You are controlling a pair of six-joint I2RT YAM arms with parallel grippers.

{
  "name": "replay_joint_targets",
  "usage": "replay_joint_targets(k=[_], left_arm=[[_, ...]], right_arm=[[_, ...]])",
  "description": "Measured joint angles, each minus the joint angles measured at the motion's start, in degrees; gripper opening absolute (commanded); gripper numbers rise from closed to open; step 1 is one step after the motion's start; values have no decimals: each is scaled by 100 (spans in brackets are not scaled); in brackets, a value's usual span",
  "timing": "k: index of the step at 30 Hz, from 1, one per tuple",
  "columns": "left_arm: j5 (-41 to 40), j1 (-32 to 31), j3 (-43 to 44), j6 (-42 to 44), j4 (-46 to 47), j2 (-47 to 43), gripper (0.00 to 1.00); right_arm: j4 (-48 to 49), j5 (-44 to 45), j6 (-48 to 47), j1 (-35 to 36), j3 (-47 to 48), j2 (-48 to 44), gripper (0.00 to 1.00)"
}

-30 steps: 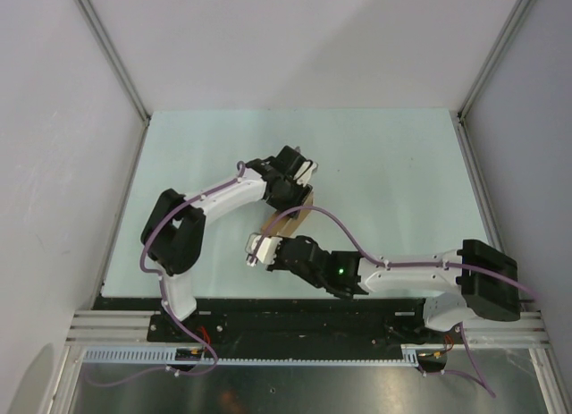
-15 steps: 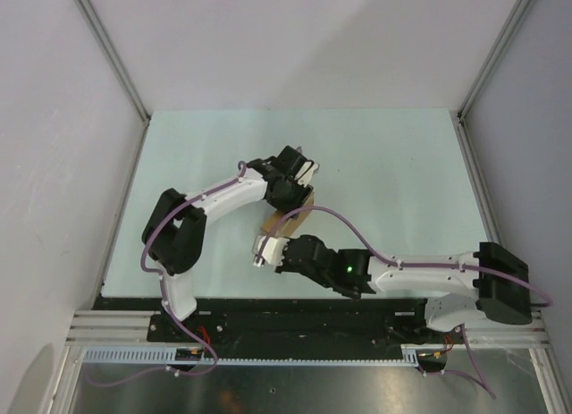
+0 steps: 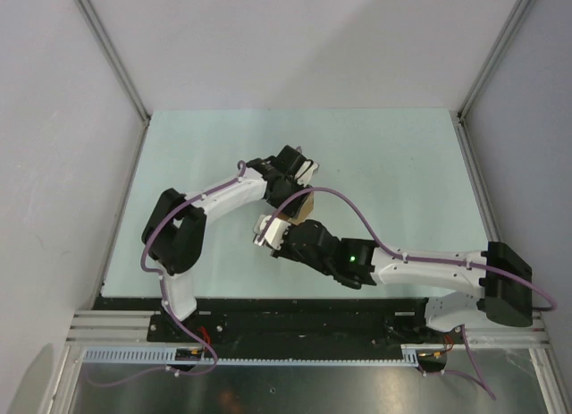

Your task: Unpack the express box

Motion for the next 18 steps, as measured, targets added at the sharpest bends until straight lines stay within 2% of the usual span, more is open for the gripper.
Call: replay_joint_targets(k=[2,8,18], left_arm=[[0,-2,0,0,0,0,27],[0,-2,0,0,0,0,27],[2,-2,0,0,0,0,27]], right_arm=[[199,-83,15,-13,68,146,0],[450,-315,55,-11,133,472,0],[671,-17,52,28,151,789,0]])
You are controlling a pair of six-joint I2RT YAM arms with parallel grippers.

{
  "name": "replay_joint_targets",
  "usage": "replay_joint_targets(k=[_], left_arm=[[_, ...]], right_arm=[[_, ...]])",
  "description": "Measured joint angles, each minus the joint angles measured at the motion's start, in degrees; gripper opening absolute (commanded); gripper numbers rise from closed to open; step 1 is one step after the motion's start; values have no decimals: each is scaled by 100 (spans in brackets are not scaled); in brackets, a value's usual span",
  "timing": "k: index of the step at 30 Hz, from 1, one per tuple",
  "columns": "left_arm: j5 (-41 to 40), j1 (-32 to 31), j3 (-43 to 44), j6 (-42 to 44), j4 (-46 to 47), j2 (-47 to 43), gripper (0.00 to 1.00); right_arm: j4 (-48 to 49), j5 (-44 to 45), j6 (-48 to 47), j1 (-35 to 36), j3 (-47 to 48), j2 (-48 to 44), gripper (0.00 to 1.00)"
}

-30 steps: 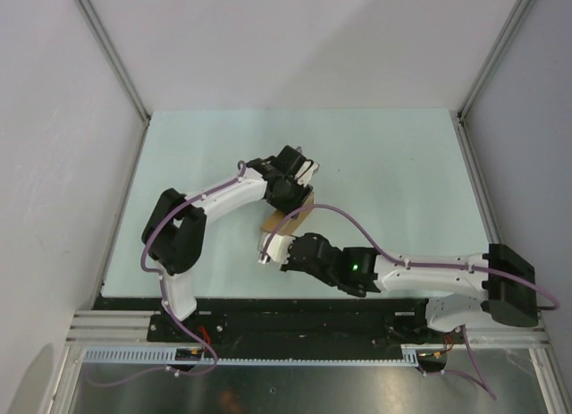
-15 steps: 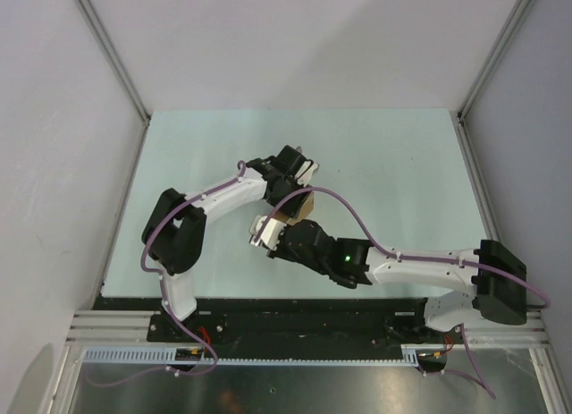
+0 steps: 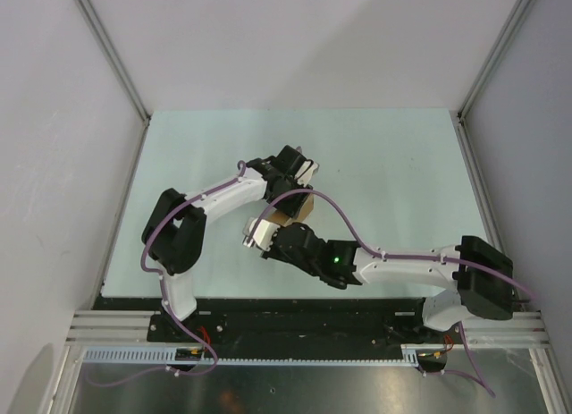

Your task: Unpack the express box

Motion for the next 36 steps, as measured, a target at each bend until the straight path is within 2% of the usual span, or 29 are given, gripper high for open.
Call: replay_joint_targets(k=[22,36], left_arm=[[11,0,0,39,-2,0,27],[-2,-28,2,37,2,11,20]], right_arm=[[271,407,4,46,72,304,0],[149,417,245,46,13,188,0]])
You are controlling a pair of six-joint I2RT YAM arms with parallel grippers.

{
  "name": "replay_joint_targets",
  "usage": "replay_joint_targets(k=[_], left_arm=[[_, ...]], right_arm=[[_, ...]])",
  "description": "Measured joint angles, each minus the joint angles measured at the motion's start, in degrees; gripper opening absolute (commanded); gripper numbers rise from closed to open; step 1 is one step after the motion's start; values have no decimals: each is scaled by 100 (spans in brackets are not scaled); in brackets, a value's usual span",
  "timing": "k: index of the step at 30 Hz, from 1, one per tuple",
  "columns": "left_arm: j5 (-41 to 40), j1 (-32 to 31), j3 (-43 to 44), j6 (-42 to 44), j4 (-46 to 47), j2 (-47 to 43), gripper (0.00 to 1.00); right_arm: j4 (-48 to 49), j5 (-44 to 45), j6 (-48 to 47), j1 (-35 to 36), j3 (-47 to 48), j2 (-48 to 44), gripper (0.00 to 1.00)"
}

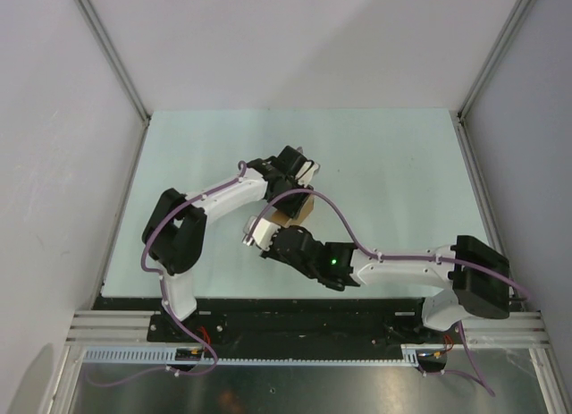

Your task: Unpack the express box

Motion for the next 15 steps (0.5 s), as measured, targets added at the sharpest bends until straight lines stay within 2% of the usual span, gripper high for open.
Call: replay_joint_targets(k=[15], left_arm=[[-22,-9,2,20,2,0,17]], right_arm=[[-358,-37,166,0,-129,-317,0]])
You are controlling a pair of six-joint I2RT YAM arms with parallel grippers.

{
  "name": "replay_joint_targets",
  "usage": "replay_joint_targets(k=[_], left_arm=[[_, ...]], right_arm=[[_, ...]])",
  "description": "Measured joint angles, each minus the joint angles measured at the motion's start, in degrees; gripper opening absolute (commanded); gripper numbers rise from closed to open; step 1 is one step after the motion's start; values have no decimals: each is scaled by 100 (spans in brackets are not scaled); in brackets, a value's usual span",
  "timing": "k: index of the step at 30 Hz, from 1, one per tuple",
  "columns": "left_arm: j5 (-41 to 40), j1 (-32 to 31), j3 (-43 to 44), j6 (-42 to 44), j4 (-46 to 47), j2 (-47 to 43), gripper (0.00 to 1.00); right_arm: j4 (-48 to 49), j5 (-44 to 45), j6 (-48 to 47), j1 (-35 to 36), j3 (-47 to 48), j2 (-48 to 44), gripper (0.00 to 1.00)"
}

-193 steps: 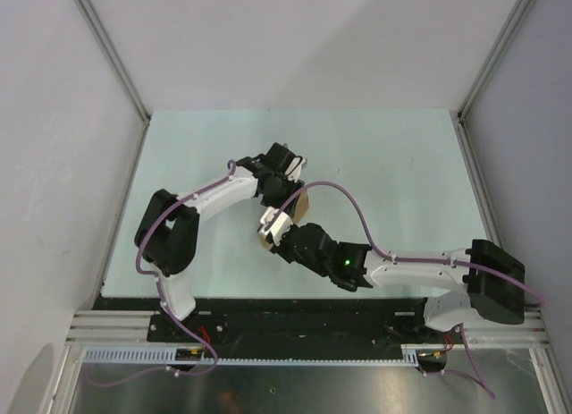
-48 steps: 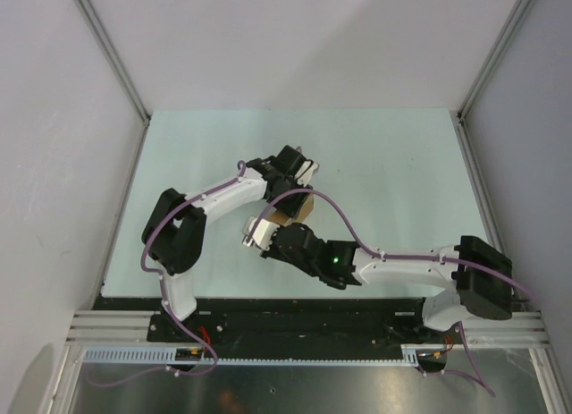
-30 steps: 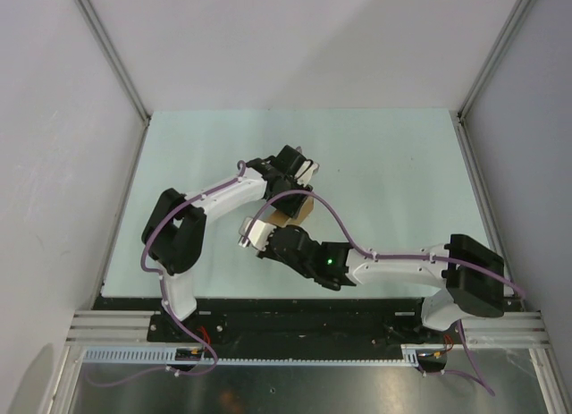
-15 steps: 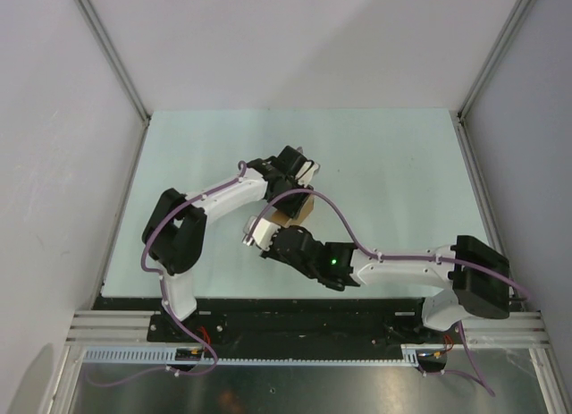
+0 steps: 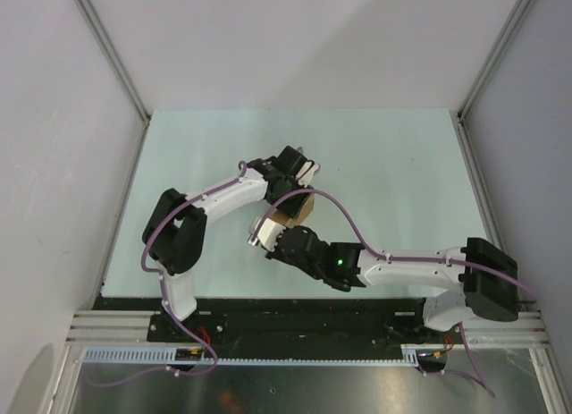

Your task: Unpack the express box

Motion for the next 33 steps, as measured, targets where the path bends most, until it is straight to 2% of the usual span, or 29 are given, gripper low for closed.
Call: replay_joint_targets(k=[5,8,14,21,25,29,33], left_arm=[[-22,0,2,17,-2,2,18],[-20,2,7,26,-9,0,25],[48,4,20,44,-22,-11,53],[372,-9,175,127,-232,-11,73],[522,-13,492,131,-275,-11,77],[573,-13,758,131,-269,-52,80],[483,-11,894,116,-271,-151,81]], right_arm=[[-315,13,22,7,-55,-269,0],[-706,98,37,-31,-90,-568,0],[-999,173,199,-76,-205,-1126,0],[-1056,437,1067,-369,-855,-2157,0],[-1213,549,1928,-844,-1329,-2798,0],[-1414,236,2782,-1989,-1633,-3171,0],[-1600,-461,3440,-2997,-1714,-3014,0]])
